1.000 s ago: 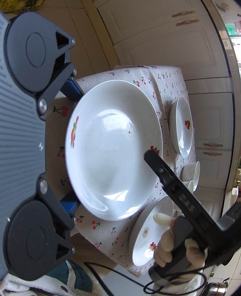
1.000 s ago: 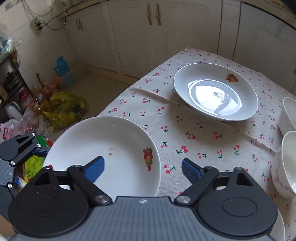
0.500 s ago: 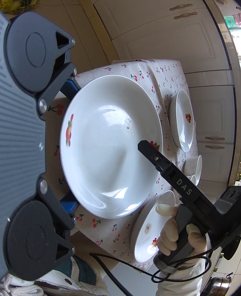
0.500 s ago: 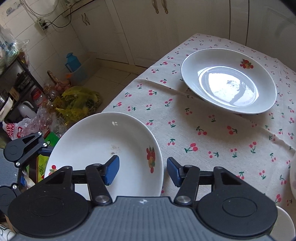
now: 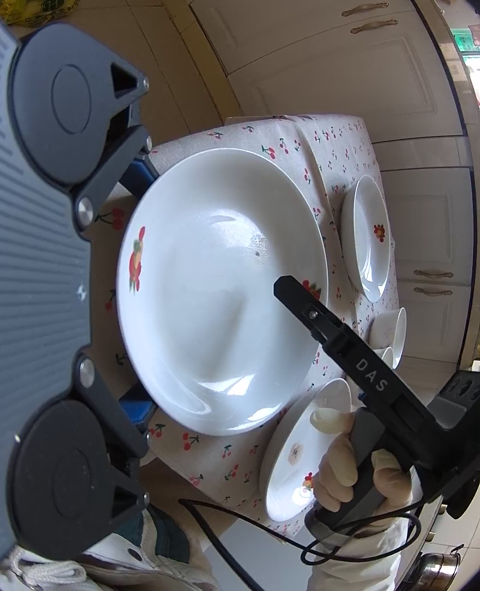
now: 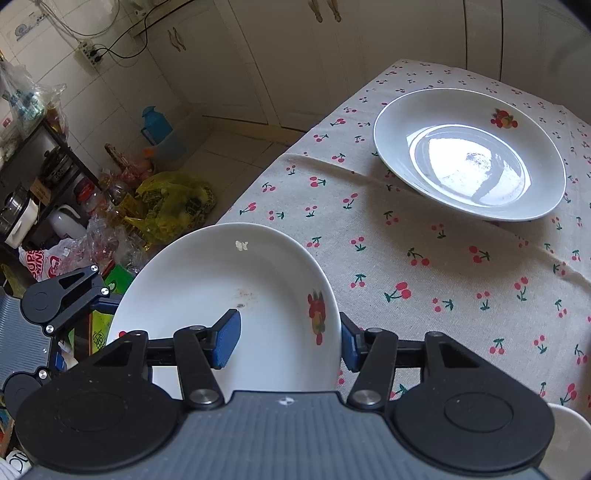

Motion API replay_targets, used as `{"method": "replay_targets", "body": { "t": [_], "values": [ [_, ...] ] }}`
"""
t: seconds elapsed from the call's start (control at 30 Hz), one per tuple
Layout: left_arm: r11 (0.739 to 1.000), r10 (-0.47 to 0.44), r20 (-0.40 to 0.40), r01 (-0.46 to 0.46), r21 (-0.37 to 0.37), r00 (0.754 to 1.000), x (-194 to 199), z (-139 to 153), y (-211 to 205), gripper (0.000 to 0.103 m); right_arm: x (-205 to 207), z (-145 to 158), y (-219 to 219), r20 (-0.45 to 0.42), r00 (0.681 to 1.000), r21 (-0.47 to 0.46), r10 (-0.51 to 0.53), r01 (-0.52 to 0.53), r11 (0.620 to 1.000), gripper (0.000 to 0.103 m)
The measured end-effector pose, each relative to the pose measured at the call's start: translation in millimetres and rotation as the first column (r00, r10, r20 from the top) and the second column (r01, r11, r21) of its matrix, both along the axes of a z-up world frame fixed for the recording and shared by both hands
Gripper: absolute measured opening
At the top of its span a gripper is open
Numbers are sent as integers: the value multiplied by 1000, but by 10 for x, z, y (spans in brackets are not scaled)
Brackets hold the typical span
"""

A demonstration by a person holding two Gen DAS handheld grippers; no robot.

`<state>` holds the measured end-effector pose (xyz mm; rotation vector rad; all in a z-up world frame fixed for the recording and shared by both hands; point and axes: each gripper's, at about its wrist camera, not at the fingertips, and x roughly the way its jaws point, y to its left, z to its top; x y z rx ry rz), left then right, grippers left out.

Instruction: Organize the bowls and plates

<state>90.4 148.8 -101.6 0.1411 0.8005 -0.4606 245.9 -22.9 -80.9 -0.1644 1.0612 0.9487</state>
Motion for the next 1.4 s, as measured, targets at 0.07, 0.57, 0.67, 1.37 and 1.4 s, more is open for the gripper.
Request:
{"method": "replay_targets", "body": {
  "t": [0.07, 0.57, 0.67, 1.37, 1.4],
  "values": [
    [1000, -4, 15, 4, 3, 1000, 23, 26, -12, 101, 11, 23, -16, 8, 1000, 2, -4, 4, 1000, 61],
    [997, -75, 38, 75, -14, 996, 554, -5, -135, 101, 353, 104, -259, 54, 991, 6, -122, 122, 993, 61],
    [996, -84, 43, 84, -8, 996, 613, -28, -151, 101, 405, 83, -268, 62, 989, -7, -136, 137, 991, 61],
    [995, -101, 45, 100, 20, 994, 716, -54, -179, 101, 533, -1, -294, 51, 986, -18, -160, 161, 987, 61],
    [995, -101, 47, 100, 19, 994, 712, -56, -178, 101, 534, -1, -293, 50, 986, -17, -158, 159, 987, 63]
  ]
}}
